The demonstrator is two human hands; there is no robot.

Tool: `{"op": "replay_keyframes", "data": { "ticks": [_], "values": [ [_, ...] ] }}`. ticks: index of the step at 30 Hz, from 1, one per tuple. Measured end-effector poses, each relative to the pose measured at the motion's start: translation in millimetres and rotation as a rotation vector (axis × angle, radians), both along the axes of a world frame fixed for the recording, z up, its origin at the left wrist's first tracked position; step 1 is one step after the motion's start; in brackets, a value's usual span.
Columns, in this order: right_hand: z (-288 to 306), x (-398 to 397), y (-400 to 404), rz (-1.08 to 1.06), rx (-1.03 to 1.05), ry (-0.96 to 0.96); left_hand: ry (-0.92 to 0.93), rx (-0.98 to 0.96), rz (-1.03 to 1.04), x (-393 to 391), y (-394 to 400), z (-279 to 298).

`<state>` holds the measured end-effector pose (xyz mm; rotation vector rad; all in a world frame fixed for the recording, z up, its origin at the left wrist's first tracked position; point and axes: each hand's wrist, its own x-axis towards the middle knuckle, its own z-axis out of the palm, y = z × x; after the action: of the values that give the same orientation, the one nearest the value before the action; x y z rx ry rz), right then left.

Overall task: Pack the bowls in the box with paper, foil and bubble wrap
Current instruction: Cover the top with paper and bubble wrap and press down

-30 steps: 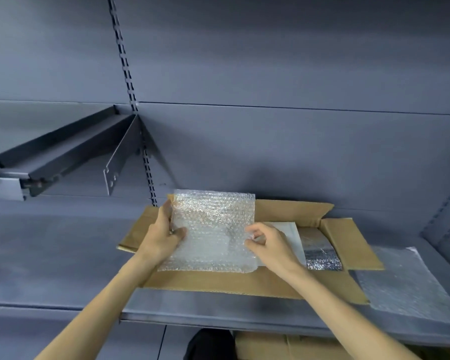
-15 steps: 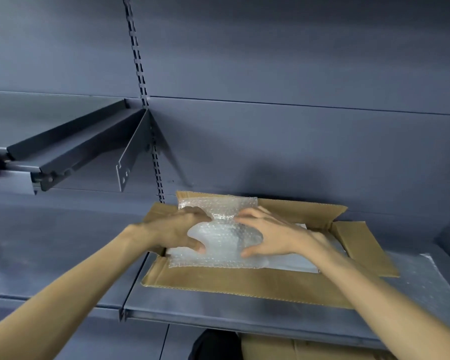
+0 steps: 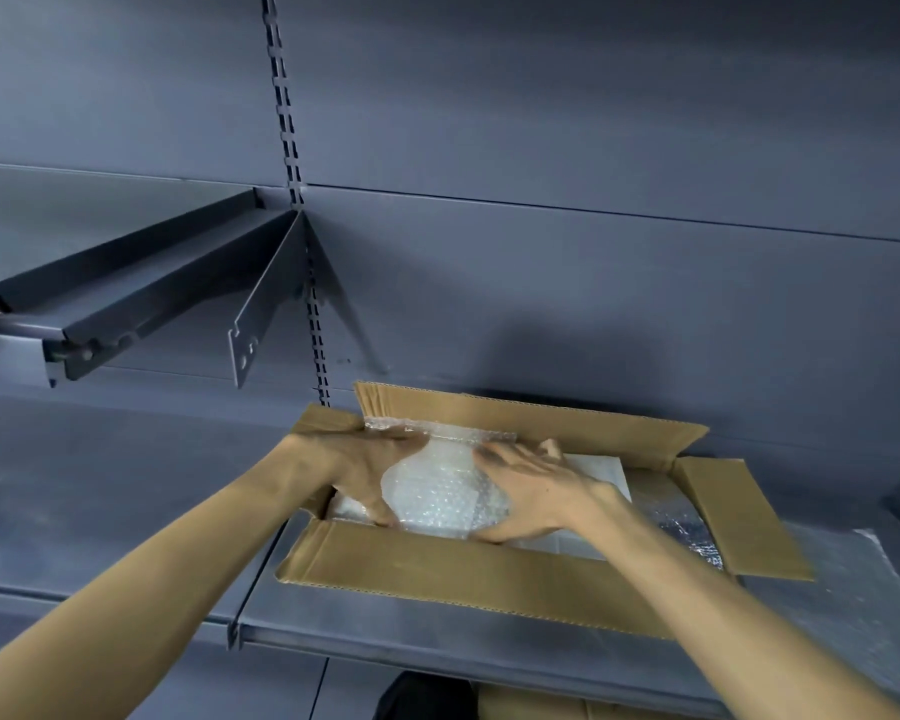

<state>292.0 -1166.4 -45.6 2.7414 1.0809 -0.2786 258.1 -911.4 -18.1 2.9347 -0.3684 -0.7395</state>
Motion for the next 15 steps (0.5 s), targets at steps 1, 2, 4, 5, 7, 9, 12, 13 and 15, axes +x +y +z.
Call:
{"op": "replay_keyframes", "data": {
  "ticks": [1,2,4,5,7,9,12,13,15],
  "values": [
    [0,2,0,-0.001,-0.005,0.027,0.001,0.011,0.003,1,1,0],
    [1,4,1,-0.004,-0.016,0.056,-0.003,0.025,0.003,3,1,0],
    [4,8,3,-0.015,-0.043,0.096,-0.017,0.061,-0.014,6,2,-3],
    [5,10,5,-0.025,-0.056,0.112,-0.023,0.081,-0.028,8,2,-5],
    [7,12,9,-0.038,-0.084,0.132,-0.037,0.111,-0.050,11,3,-10],
    [6,13,14,-0.032,-0.118,0.119,-0.057,0.121,-0.062,12,3,-16],
    [0,12,22,-0.032,-0.147,0.089,-0.094,0.078,-0.066,9,1,-24],
    [-2,12,24,-0.038,-0.146,0.082,-0.104,0.066,-0.067,8,0,-26],
    [-4,14,25,-0.053,-0.141,0.082,-0.107,0.060,-0.057,8,-1,-28]
  ]
}}
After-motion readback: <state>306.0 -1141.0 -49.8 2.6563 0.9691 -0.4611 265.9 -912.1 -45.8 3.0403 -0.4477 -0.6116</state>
